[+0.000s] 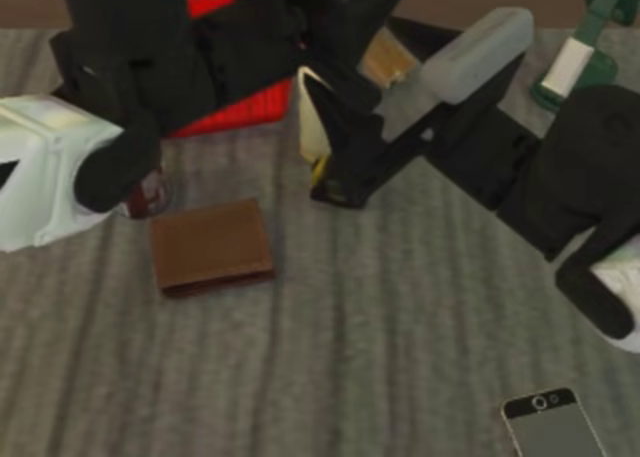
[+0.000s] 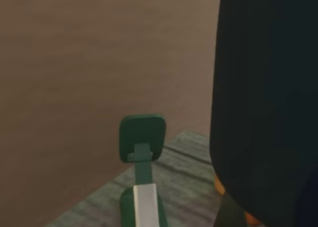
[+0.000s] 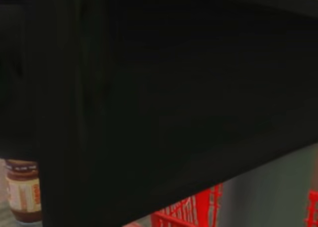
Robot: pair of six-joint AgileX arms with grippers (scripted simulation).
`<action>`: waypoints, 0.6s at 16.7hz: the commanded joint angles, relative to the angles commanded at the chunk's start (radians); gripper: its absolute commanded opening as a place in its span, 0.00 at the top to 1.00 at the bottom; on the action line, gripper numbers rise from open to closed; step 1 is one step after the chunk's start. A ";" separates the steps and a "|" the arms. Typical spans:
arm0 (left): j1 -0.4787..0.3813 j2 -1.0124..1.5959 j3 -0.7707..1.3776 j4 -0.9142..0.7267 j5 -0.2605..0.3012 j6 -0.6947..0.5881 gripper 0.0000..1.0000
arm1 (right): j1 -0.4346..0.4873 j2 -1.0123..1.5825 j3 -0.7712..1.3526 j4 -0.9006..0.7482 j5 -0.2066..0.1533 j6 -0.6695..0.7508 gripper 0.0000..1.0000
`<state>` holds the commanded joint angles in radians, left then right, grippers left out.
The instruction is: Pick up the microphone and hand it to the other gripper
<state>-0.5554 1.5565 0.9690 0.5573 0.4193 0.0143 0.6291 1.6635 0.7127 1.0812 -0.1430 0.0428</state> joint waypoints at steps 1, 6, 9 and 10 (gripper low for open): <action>0.008 -0.004 -0.005 -0.001 0.008 -0.002 1.00 | -0.003 -0.014 -0.014 0.002 -0.002 0.001 0.00; 0.109 -0.057 -0.055 -0.009 0.095 0.001 1.00 | -0.025 -0.157 -0.192 0.025 -0.028 0.004 0.00; 0.157 -0.084 -0.077 -0.011 0.136 0.005 1.00 | -0.031 -0.226 -0.267 0.041 -0.044 0.006 0.00; 0.161 -0.086 -0.079 -0.011 0.139 0.006 1.00 | -0.032 -0.230 -0.271 0.042 -0.045 0.006 0.00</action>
